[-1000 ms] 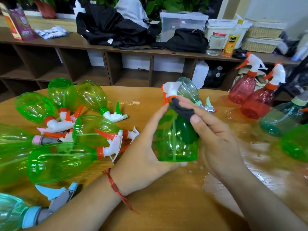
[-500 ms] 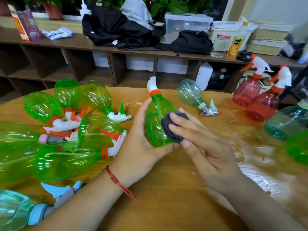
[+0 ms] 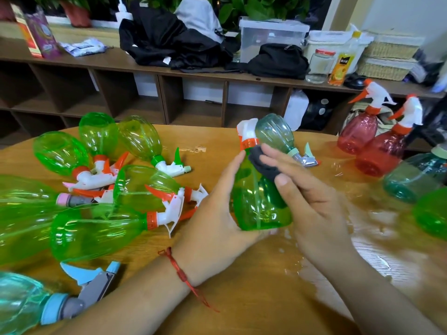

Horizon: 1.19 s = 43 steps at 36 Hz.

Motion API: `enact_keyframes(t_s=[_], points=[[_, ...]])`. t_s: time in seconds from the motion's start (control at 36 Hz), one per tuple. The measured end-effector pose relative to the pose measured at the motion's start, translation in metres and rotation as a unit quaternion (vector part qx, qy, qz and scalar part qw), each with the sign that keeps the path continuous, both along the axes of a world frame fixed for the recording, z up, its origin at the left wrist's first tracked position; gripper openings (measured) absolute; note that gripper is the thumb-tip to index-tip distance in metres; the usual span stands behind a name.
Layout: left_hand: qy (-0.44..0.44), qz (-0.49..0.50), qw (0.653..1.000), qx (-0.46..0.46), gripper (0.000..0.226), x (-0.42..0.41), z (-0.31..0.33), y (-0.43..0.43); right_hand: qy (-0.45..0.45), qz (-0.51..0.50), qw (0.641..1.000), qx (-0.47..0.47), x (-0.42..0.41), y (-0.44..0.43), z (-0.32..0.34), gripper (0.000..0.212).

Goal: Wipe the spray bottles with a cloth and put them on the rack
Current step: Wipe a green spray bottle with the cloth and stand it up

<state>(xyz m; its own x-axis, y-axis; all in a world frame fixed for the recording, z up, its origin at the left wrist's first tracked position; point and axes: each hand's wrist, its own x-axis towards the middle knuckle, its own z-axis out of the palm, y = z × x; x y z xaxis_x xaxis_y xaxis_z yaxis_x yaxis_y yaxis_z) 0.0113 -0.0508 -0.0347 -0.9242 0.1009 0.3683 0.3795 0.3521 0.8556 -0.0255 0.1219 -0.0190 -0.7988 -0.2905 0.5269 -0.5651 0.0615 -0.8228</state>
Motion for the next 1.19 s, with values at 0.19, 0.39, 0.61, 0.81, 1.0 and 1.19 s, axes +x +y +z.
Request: enact_keyframes(t_s=[0.19,0.39,0.61,0.81,1.0,1.19], points=[[-0.022,0.064,0.998,0.003,0.118,-0.012,-0.014,-0.013,0.155,0.022,0.974,0.166,0.001,0.006,-0.008,0.031],[-0.031,0.045,0.998,0.035,0.119,-0.013,-0.009,-0.017,0.145,0.039,0.977,0.154,0.001,0.008,-0.006,0.03],[-0.009,-0.013,1.0,0.016,0.115,0.002,-0.003,0.003,-0.128,0.071,0.981,-0.13,-0.011,0.005,0.002,0.036],[0.038,0.005,0.997,0.07,0.116,-0.006,-0.004,-0.005,-0.191,0.119,0.948,-0.227,-0.002,0.0,0.003,0.044],[0.03,0.034,0.996,0.075,0.107,-0.009,-0.005,-0.015,-0.133,0.086,0.97,-0.186,-0.002,0.0,-0.006,0.038],[0.051,0.028,0.997,0.052,0.117,-0.013,-0.003,-0.023,0.029,0.006,1.0,-0.006,0.009,0.001,-0.009,0.033]])
